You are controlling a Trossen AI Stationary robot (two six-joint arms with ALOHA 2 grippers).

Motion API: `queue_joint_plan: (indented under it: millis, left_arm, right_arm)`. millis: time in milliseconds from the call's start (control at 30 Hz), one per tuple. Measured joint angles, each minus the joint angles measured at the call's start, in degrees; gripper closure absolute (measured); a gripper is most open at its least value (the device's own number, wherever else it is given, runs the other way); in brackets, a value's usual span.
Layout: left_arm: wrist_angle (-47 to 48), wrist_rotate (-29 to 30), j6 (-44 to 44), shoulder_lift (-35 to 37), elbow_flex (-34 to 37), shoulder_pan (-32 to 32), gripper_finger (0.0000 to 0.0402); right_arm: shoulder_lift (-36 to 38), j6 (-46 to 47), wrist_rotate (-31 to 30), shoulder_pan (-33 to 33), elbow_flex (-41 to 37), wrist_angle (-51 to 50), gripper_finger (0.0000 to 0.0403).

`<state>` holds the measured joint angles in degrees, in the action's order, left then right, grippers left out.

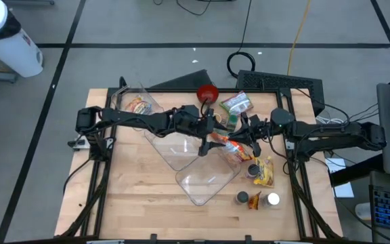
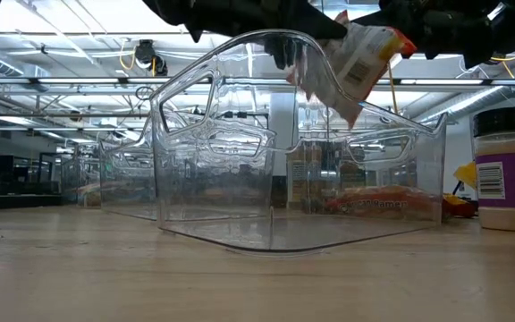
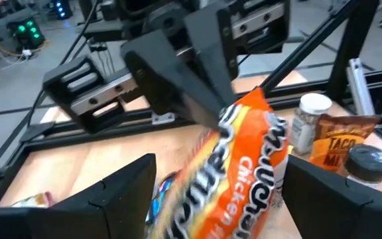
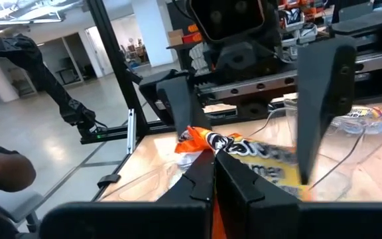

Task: Pick & Place Food Item
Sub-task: Put the orange noodle pack into the top transparent bin

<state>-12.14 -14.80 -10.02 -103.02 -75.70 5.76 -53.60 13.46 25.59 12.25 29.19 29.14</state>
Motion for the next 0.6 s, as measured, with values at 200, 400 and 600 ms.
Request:
queue_joint_plan:
  millis: [200,400,600]
  left_arm:
    - [-0.04,-0.29,-0.38,0.0,0.02,0.0,0.0146]
    - [-0.04,-0.35,-0.41,0.0,0.04,-0.02,0.0224]
    - [-0.02,-0.38,-1.32,0.0,0.07,-0.02,0.0299]
  right_arm:
    - [0.0,-0.25,-0.02,0.0,0.0,-0.21,0.0403]
    - [0.0,-0.25,-0.05,0.0,0.0,-0.54,0.0403]
    - [0.0,-0.67,-0.13,0.01,0.0,-0.67,0.0403]
